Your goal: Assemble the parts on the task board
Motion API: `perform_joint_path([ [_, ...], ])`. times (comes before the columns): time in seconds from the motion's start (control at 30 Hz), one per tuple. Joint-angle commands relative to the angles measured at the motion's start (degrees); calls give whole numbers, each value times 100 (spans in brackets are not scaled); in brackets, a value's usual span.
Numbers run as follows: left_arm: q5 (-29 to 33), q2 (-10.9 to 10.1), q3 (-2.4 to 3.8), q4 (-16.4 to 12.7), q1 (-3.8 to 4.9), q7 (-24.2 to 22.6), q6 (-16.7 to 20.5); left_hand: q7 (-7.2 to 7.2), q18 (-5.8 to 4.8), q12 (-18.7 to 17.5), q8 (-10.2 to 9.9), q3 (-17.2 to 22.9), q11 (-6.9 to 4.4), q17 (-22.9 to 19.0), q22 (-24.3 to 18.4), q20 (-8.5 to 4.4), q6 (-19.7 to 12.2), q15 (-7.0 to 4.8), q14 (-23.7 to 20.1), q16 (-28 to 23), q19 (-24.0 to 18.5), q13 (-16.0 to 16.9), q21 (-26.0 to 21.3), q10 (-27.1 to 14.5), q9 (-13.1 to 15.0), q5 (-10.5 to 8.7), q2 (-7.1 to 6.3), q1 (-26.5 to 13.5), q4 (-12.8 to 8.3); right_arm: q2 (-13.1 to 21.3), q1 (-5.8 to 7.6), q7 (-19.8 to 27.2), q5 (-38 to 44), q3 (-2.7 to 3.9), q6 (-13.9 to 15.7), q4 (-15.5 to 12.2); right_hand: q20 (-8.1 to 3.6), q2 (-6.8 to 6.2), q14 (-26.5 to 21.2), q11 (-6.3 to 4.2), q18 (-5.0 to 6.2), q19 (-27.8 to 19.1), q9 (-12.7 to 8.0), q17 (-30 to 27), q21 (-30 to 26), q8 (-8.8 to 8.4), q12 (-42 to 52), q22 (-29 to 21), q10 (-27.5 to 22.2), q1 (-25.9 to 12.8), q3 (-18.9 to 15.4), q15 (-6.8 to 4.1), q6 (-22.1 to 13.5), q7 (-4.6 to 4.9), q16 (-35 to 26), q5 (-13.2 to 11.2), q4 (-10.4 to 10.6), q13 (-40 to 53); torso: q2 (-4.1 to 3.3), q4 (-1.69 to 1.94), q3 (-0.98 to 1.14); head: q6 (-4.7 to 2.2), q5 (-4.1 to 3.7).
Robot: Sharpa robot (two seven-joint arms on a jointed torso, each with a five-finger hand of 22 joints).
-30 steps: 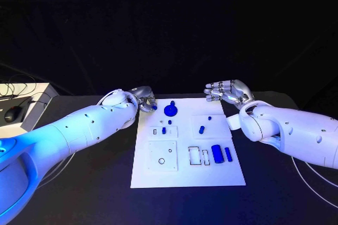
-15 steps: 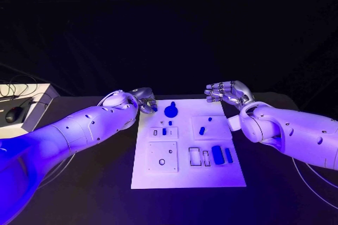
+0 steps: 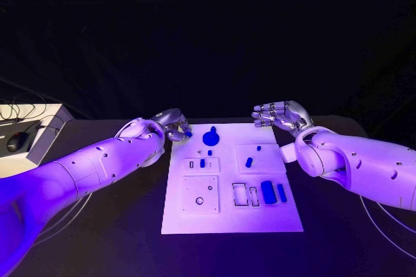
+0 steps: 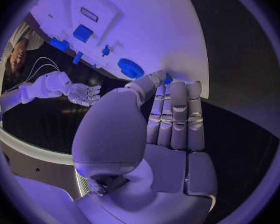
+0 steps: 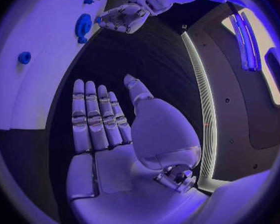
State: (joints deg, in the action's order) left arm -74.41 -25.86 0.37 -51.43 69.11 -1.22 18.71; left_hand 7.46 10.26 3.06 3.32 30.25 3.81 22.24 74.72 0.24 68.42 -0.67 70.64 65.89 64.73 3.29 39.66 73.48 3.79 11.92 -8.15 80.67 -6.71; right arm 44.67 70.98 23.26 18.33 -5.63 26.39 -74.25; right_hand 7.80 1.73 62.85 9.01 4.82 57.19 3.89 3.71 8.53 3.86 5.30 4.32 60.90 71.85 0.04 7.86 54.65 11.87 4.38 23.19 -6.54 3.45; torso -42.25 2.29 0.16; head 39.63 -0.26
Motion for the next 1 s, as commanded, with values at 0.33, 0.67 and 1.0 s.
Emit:
perform_joint_path([
  [0.33, 1761, -346, 201, -507, -89, -748, 629, 51, 134, 27, 23, -6, 14, 256, -39, -3, -43, -3, 31, -156, -8, 15, 68, 41, -8, 33, 75, 21, -38, 7, 1, 32, 56, 2, -101, -3, -12, -9, 43, -12, -20, 58, -2, 5, 21, -11, -42, 0, 65, -48, 67, 2, 53, -5, -34, 23, -3, -5, -8, 1, -1, -5, 12],
  [0.67, 2575, -595, 292, -838, -173, -752, 393, 57, 121, 26, 24, -44, 21, 292, -47, -5, -59, 4, 10, -168, -27, 15, 66, 16, -8, 34, 81, 22, -29, 13, 1, -68, 166, 2, -202, -10, -13, -8, 52, -16, -21, 62, -3, 4, 24, -12, -43, 0, 73, -47, 78, -3, 59, -7, -34, 21, -6, -5, -8, -2, 4, -6, 36],
  [1.0, 3238, -917, 405, -1333, -356, -784, 248, 61, 107, 26, 22, -61, 25, 326, -52, -14, -69, 6, -6, -173, -42, 15, 69, 5, -9, 37, 87, 33, -27, -5, 0, -429, 612, 2, -482, -87, -101, 19, 324, -100, 8, 244, -2, 38, 149, -10, -8, 48, 275, -54, 187, -106, 180, -66, 38, 15, -20, -6, -3, -1, 7, -28, 49],
])
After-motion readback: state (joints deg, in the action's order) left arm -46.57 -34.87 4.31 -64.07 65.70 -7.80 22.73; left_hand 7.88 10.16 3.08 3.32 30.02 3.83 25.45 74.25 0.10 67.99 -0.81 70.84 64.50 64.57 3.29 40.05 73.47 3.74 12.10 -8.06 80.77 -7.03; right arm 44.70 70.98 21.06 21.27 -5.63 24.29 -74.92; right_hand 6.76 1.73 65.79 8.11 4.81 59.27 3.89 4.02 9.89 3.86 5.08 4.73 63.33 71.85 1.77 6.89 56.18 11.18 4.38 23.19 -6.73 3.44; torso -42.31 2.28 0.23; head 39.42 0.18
